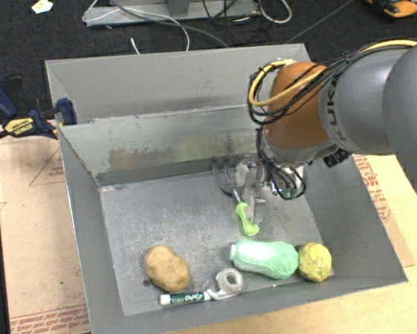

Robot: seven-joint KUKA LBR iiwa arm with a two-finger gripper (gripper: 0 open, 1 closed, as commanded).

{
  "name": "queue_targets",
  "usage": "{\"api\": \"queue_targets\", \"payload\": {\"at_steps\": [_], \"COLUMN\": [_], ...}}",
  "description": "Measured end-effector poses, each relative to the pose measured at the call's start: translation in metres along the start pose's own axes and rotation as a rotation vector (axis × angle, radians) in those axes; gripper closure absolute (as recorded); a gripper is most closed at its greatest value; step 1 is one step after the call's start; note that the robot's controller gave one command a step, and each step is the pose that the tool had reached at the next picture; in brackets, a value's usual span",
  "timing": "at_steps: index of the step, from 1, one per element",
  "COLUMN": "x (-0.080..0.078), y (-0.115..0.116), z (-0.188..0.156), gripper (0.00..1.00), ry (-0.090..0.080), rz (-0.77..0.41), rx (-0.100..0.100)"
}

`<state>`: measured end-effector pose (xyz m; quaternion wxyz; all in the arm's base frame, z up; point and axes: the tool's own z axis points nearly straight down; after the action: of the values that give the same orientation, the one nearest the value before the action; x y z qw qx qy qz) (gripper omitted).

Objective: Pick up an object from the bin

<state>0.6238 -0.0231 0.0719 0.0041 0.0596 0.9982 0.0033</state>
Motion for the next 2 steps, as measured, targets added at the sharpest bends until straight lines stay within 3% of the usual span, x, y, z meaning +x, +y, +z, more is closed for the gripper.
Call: {"api": "queue_targets", "payload": {"at_steps": [1, 2], "x": [0.073, 0.046], "y": [0.033, 0.037], "z": [-0.030, 0.002], "gripper": [0.00, 0.00], "ry": [0.005, -0.015], "rz": [0.054, -0.100], "rx": [0.000, 0.001]}}
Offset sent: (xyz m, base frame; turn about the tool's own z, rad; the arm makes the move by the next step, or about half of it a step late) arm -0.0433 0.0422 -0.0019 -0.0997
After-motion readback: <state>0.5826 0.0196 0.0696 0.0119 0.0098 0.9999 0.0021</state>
